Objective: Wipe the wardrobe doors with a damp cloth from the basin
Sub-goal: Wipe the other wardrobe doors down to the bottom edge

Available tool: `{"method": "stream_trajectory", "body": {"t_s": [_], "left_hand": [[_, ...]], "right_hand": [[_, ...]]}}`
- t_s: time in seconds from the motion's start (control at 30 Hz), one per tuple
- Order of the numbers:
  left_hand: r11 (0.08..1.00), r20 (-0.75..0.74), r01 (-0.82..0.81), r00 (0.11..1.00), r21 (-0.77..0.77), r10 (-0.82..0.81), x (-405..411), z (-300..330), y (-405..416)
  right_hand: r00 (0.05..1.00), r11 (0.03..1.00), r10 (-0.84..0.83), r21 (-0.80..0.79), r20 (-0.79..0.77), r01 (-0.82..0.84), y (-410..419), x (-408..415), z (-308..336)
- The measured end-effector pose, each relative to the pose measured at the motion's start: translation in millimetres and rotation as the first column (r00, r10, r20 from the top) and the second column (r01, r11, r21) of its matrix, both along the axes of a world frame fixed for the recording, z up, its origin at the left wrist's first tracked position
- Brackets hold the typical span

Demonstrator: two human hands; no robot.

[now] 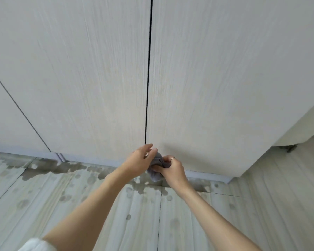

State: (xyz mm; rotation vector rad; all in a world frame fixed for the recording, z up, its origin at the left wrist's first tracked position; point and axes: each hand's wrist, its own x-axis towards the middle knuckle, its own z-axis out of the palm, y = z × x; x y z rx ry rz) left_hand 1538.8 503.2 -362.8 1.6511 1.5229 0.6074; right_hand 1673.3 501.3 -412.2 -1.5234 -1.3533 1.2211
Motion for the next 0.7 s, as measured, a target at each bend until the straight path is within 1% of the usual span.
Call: {"method": "stream_trajectory", "body": {"t_s": [0.07,0.1,0.2,0.27,0.4,0.57,0.63,0.7], "left_hand": [[0.99,-0.018,0.126,0.992,-0.068,-0.127,9.2,-3.5,-0.4],[0.984,-0.04,0.158,0.986,-0.086,-0.162,14.5,-4.2,-0.4],[0.977,-0.121,0.194,0.971,-0.092,-0.205,27.3,-6.1,0.5],[0.978,-0.175,0.193,0.963,-0.086,-0.205,35.3,-10.9,1.6],[0.991,-0.243,0.111,0.962,-0.071,-0.125,41.2,-24.1,4.9],[0.996,-0.31,0.009,0.95,-0.085,-0.035,44.1,-40.5,2.7],[0.994,-0.276,-0.08,0.96,-0.077,0.056,40.8,-44.7,3.0],[0.976,-0.179,-0.208,0.965,-0.065,0.194,34.1,-47.7,7.0]], "right_hand": [[0.998,0.999,-0.042,-0.008,-0.044,0.041,-4.1,10.2,-1.4],[0.997,0.998,-0.061,-0.016,-0.052,0.061,-6.0,16.0,-3.8],[0.995,0.995,-0.082,-0.063,-0.054,0.079,-11.1,23.8,-12.7],[0.993,0.99,-0.102,-0.1,-0.064,0.096,-15.0,25.3,-21.2],[0.974,0.971,-0.171,-0.195,-0.146,0.141,-18.3,27.9,-36.8],[0.983,0.947,-0.163,-0.293,-0.086,0.131,-17.8,25.0,-58.5],[0.975,0.93,-0.217,-0.316,-0.054,0.19,-16.6,27.7,-65.6],[0.935,0.865,-0.353,-0.391,-0.028,0.314,-12.9,35.5,-72.6]]}}
